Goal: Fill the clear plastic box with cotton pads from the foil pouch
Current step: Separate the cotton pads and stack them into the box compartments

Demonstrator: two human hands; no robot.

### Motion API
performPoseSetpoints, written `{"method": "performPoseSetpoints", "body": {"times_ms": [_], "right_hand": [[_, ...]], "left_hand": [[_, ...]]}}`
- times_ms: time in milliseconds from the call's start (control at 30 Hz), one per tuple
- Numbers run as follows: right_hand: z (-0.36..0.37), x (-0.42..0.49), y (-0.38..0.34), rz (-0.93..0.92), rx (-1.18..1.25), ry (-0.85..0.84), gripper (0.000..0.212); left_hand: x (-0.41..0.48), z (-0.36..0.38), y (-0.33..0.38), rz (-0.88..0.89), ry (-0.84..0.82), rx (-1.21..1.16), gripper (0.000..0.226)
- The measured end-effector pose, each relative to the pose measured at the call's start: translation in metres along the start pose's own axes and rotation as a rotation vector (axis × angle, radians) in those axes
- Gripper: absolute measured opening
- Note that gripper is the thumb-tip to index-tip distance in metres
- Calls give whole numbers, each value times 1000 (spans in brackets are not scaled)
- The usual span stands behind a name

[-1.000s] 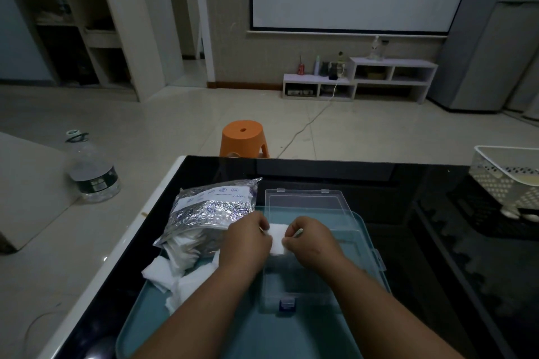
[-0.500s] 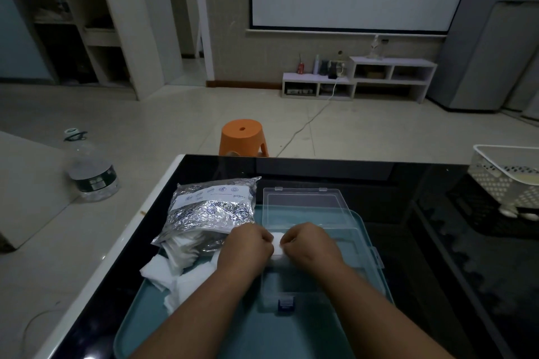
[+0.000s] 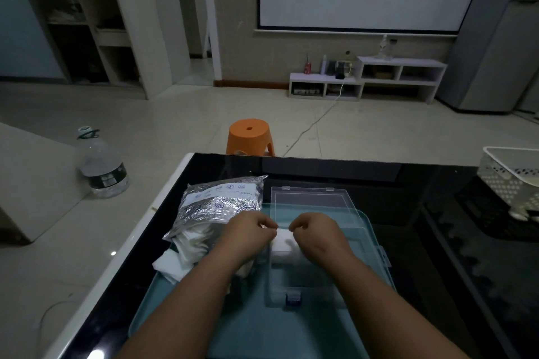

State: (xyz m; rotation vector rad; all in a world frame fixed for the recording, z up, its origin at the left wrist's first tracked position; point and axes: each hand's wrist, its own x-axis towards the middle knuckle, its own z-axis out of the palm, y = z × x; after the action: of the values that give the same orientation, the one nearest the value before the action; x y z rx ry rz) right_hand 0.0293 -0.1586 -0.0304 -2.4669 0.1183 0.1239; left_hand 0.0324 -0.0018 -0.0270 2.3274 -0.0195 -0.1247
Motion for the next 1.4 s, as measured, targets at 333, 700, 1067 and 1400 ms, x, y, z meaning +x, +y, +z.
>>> {"method": "performPoseSetpoints", "body": {"times_ms": [333,700,1067,1400], "right_hand": [[5,-22,-18,-85,71,-23,32],[22,-32,-31,-143,0,-65,27],[28,-34,-33,-153,-29,-68,21],[22,-36,-33,-145,-9,-64,20]], "left_hand": [[-15,-47,-19,-53,8,33,30],[-33,-76,-33,-110,-160,352,17],[-45,-67,-35,-139,-336,711,46],[-34,-71,-35,-86,-190,595,34]]}}
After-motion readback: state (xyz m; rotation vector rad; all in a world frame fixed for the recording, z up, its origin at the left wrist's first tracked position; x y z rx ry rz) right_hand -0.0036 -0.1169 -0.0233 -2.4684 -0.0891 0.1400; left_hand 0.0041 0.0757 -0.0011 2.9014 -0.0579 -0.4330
